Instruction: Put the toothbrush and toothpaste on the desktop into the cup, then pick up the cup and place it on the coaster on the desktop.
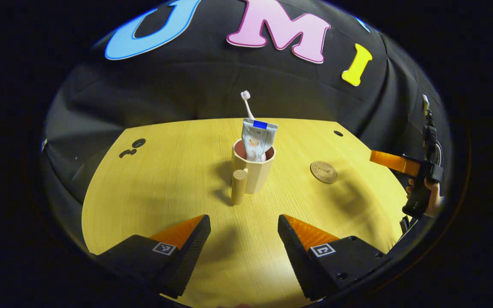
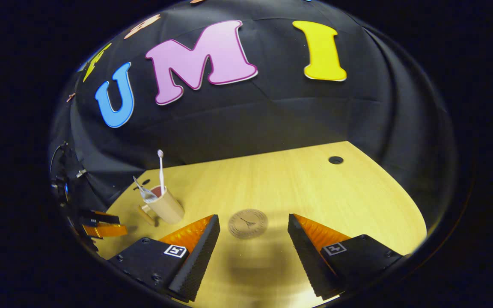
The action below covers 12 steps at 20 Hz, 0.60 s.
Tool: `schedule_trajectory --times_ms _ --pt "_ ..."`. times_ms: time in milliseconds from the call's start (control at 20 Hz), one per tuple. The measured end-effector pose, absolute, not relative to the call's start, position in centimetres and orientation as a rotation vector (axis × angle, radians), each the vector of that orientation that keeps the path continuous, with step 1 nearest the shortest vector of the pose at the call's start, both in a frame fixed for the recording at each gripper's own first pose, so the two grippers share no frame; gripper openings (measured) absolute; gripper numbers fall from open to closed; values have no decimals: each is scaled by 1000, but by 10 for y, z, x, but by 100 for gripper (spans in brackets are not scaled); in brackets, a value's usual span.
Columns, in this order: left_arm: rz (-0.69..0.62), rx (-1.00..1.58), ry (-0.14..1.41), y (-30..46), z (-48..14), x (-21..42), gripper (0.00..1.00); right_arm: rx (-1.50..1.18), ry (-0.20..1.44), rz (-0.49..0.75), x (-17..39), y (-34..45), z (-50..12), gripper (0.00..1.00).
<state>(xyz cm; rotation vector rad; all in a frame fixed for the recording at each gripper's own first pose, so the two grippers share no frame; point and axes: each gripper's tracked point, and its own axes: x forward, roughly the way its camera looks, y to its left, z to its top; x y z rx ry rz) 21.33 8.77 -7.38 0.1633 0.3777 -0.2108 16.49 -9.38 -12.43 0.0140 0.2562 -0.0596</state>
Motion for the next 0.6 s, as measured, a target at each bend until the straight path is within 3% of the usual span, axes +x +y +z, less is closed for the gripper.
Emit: schedule_trajectory --times_ms 600 --pt "-276 419 598 81 -89 291 98 94 381 -321 44 -191 -170 98"
